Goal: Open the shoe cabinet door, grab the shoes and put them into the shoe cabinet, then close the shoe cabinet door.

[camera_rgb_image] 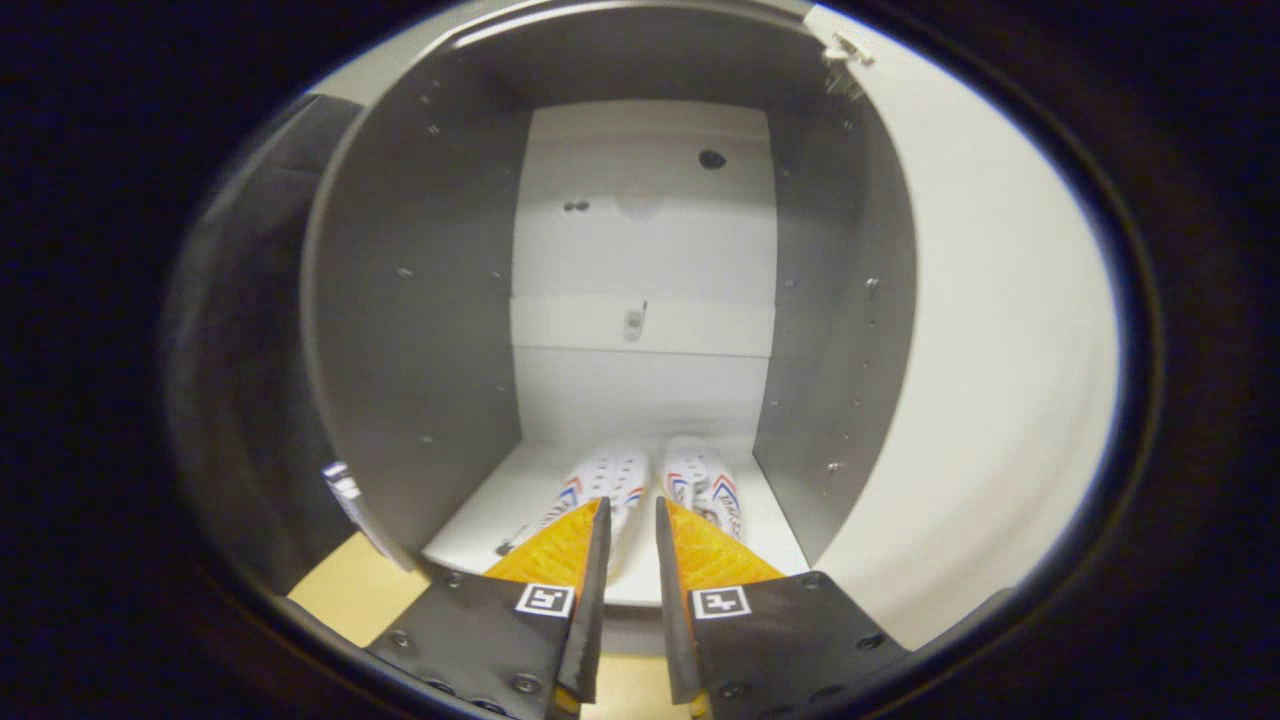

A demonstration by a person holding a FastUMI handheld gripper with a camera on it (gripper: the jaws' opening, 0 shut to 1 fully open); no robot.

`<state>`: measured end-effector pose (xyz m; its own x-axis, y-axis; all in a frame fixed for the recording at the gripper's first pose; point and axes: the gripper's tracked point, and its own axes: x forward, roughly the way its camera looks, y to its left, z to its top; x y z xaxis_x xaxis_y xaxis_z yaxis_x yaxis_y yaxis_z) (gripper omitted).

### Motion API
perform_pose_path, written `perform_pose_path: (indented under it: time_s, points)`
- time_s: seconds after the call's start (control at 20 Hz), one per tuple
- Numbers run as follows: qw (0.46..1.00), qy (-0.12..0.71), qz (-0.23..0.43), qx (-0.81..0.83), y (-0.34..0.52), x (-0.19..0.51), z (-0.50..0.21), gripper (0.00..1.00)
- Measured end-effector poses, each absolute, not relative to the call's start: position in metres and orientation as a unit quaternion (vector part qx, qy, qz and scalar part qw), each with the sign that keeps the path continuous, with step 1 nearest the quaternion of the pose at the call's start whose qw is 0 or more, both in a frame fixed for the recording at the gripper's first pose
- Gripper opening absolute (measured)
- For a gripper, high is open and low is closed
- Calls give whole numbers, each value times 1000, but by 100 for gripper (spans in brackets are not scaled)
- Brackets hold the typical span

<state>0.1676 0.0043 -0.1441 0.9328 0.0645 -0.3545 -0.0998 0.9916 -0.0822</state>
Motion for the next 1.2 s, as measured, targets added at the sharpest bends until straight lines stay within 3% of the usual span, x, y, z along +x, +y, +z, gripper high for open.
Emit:
perform_pose_path:
  time_s: [0.45, 0.9, 1.2]
  points:
    - [989, 137, 43, -30, 29, -28, -78, 59]
    - [995, 100, 16, 3, -35, -131, -16, 98]
    - [995, 95, -7, -8, -143, -167, 14, 98]
